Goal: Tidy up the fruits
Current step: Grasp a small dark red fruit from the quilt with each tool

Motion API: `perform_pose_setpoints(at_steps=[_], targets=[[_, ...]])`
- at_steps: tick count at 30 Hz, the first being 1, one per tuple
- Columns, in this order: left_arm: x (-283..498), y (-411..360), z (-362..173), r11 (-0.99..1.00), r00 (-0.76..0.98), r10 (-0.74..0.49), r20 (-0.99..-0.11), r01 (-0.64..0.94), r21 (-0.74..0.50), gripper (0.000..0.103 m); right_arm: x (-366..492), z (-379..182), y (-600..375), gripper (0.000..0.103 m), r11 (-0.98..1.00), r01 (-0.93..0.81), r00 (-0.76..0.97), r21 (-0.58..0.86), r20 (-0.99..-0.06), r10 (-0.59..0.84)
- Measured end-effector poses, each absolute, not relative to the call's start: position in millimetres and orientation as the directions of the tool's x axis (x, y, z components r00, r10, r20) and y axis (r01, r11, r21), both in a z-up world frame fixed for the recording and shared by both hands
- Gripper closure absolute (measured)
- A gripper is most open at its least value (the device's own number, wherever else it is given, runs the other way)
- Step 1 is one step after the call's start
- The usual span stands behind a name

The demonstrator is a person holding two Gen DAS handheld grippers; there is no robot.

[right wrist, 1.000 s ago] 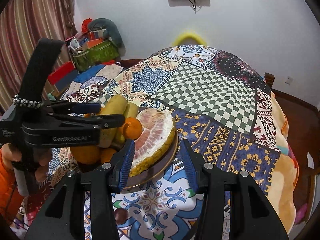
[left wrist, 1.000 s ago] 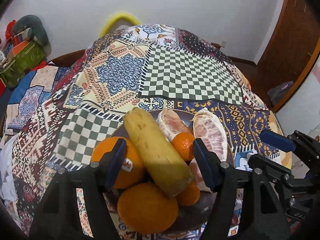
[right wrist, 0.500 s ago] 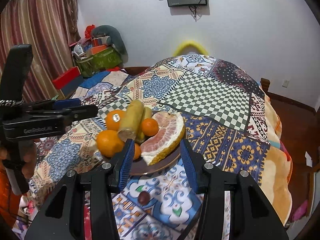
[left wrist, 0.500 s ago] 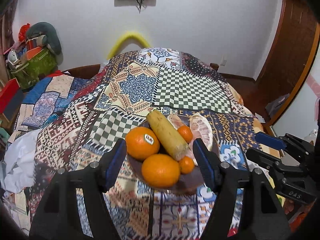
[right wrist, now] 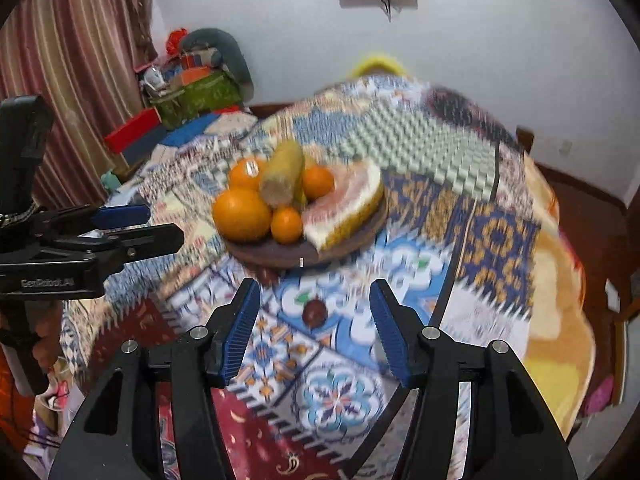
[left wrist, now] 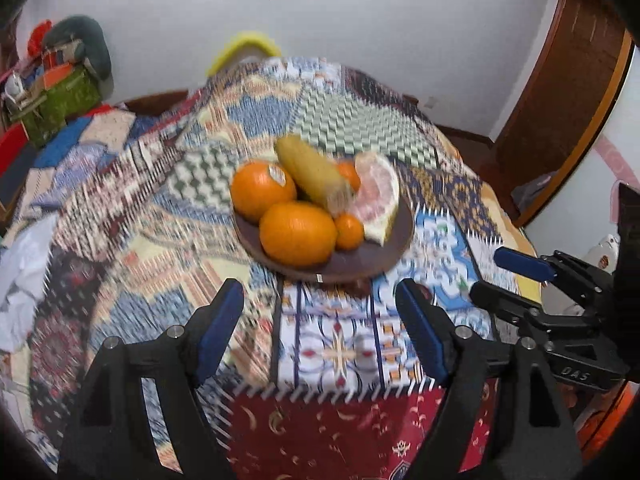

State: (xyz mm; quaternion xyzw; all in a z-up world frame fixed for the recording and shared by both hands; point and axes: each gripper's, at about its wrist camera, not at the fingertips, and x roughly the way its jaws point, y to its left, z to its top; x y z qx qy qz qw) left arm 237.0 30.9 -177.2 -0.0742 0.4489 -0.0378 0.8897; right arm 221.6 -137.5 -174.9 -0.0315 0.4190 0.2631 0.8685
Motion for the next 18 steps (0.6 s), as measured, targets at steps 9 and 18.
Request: perform_pose_setpoints(at_steps=[9, 18], targets=[[233, 27, -211, 0.978, 0.556, -0.172, -0.814, -0.001, -0.207, 0.03, 229, -209, -135, 0.049, 0.861, -0.472, 0.446, 0.187, -0.792, 0.417], [246, 14, -229, 0.98, 0.52, -0.181, -0.835, 0.026, -0.196, 0.046, 238, -223, -117, 0.072, 0.844, -0.513, 0.423, 0.158, -0.809, 0.409]])
